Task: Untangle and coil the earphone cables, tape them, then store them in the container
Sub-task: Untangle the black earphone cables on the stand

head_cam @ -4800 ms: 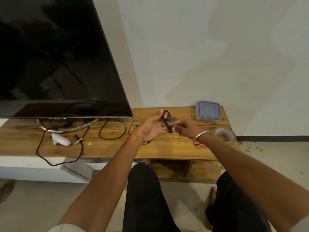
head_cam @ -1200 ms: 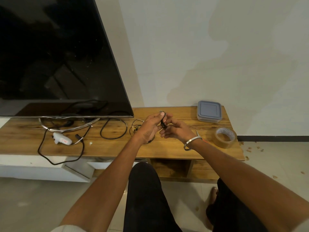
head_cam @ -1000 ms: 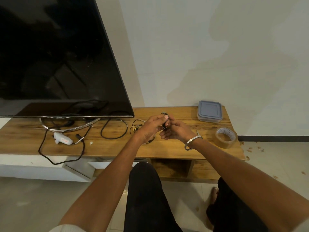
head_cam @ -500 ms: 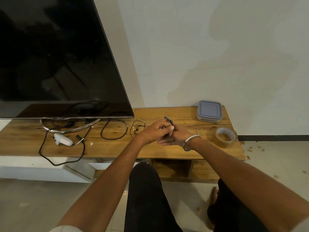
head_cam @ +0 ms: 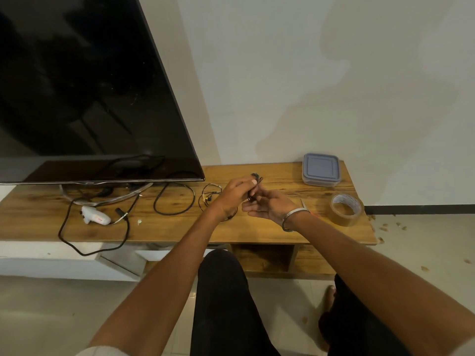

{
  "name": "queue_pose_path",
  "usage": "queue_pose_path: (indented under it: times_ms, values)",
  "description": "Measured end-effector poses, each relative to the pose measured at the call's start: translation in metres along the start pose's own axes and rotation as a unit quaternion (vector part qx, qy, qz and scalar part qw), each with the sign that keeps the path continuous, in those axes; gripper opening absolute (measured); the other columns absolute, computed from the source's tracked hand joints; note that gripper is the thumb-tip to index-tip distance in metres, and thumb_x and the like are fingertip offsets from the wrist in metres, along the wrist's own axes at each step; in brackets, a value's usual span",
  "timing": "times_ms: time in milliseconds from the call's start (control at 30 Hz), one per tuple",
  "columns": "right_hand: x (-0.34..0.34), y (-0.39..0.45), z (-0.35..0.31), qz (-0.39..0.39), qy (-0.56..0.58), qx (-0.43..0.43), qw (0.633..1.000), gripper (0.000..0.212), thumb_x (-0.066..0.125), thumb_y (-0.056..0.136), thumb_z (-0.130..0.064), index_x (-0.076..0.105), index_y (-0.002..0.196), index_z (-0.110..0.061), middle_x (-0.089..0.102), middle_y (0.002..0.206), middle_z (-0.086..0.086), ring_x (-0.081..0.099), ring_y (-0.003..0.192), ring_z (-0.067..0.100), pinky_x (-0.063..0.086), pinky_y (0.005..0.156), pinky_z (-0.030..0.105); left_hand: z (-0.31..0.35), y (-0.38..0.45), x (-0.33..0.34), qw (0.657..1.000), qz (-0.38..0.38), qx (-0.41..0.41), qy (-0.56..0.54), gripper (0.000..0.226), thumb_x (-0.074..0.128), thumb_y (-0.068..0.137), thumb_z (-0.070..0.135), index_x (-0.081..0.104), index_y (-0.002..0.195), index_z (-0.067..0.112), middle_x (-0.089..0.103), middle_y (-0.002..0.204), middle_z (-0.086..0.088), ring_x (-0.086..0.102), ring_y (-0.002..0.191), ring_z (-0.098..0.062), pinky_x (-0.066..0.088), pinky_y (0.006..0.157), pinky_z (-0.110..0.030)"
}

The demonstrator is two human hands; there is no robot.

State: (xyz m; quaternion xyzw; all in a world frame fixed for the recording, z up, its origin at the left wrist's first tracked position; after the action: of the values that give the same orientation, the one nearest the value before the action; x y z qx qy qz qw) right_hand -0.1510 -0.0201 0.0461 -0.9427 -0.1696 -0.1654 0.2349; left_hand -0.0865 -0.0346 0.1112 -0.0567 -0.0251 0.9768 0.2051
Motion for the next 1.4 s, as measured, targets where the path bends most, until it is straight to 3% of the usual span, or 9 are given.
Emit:
queue_pose_path:
  times_ms: [100,200,333,467,700,1000,1200,1333,1400]
  values:
    - [-0.005,0.002,-0.004,0.022,0.034,-0.018,0.999,0.025,0.033,0.1,-0.001,0.049,0.12,-0.003,0.07,0.084,0.016,0.072,0.072,0.018,0.059,0.073,0.03,-0.006,0.003,-0.007,0.995,0.045,-0.001,-0.094,0.033,0.045,0.09,0.027,0.057,0.063,0.012,0.05,0.084,-0.015,0.054,0.086,-0.026,0.046,0.076,-0.033]
    - [-0.01,0.005,-0.007,0.041,0.049,-0.037,0.997,0.02,0.032,0.1,-0.001,0.049,0.11,-0.005,0.072,0.073,0.01,0.072,0.068,0.017,0.058,0.072,0.03,-0.012,0.006,-0.013,0.989,0.074,0.002,-0.131,0.038,0.046,0.09,0.026,0.063,0.056,0.021,0.054,0.096,-0.019,0.057,0.099,-0.027,0.048,0.088,-0.038]
    - [-0.021,0.008,-0.013,0.075,0.071,-0.064,0.993,0.018,0.033,0.1,-0.003,0.05,0.098,-0.008,0.069,0.082,0.012,0.071,0.071,0.018,0.057,0.073,0.033,-0.018,0.011,-0.021,0.984,0.114,0.017,-0.133,0.033,0.043,0.096,0.022,0.059,0.067,0.019,0.056,0.088,-0.008,0.06,0.094,-0.014,0.045,0.091,-0.031]
    - [-0.033,0.012,-0.016,0.089,0.085,-0.083,0.989,0.016,0.034,0.101,-0.004,0.049,0.108,-0.008,0.066,0.084,0.009,0.07,0.072,0.016,0.056,0.077,0.037,-0.034,0.022,-0.023,0.988,0.128,0.002,-0.092,0.03,0.037,0.099,0.027,0.051,0.073,0.019,0.052,0.077,0.005,0.054,0.089,-0.015,0.04,0.089,-0.034]
    - [-0.062,0.029,-0.011,0.139,0.069,-0.085,0.984,0.02,0.032,0.101,-0.005,0.049,0.112,-0.006,0.065,0.089,0.011,0.07,0.07,0.014,0.056,0.07,0.03,-0.076,0.042,-0.028,0.973,0.206,-0.092,-0.048,0.035,0.032,0.105,0.035,0.053,0.081,0.02,0.06,0.092,0.003,0.058,0.09,-0.014,0.047,0.078,-0.032]
    - [-0.124,0.076,0.012,0.237,0.027,-0.013,0.971,0.018,0.031,0.099,-0.002,0.048,0.098,-0.007,0.064,0.078,0.013,0.066,0.06,0.018,0.053,0.061,0.03,-0.133,0.097,-0.02,0.95,0.251,-0.157,0.098,0.028,0.031,0.106,0.028,0.054,0.1,0.014,0.058,0.09,0.005,0.055,0.088,-0.016,0.041,0.066,-0.026]
    - [-0.179,0.117,0.02,0.284,-0.082,0.033,0.955,0.014,0.035,0.098,-0.005,0.048,0.099,-0.009,0.067,0.085,0.017,0.066,0.06,0.02,0.055,0.058,0.033,-0.164,0.148,-0.013,0.931,0.232,-0.176,0.221,0.032,0.033,0.105,0.02,0.06,0.104,0.003,0.061,0.107,-0.011,0.056,0.096,-0.023,0.042,0.079,-0.03]
    - [-0.207,0.135,0.016,0.311,-0.202,0.056,0.927,0.016,0.041,0.098,-0.011,0.052,0.108,-0.009,0.068,0.071,0.013,0.066,0.065,0.026,0.057,0.072,0.04,-0.179,0.179,-0.013,0.902,0.215,-0.166,0.336,0.032,0.035,0.103,0.02,0.062,0.1,0.003,0.058,0.105,-0.013,0.051,0.097,-0.023,0.038,0.079,-0.032]
    - [-0.215,0.137,0.008,0.33,-0.276,0.054,0.901,0.018,0.045,0.097,-0.014,0.058,0.108,-0.009,0.07,0.079,0.014,0.065,0.068,0.025,0.054,0.076,0.038,-0.18,0.188,-0.012,0.894,0.217,-0.159,0.358,0.031,0.036,0.102,0.021,0.062,0.1,0.004,0.06,0.102,-0.012,0.054,0.095,-0.025,0.042,0.079,-0.036]
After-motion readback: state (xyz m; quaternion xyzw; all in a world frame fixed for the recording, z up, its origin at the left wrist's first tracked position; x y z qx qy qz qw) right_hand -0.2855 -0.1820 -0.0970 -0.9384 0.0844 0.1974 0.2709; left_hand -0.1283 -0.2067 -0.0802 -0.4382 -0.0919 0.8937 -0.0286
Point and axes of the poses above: each hand's wrist, its own y-axis towards the middle knuckle, its own x-axis out of the palm, z = x × y, the point moved 10 cm from there along y, towards the middle knuckle
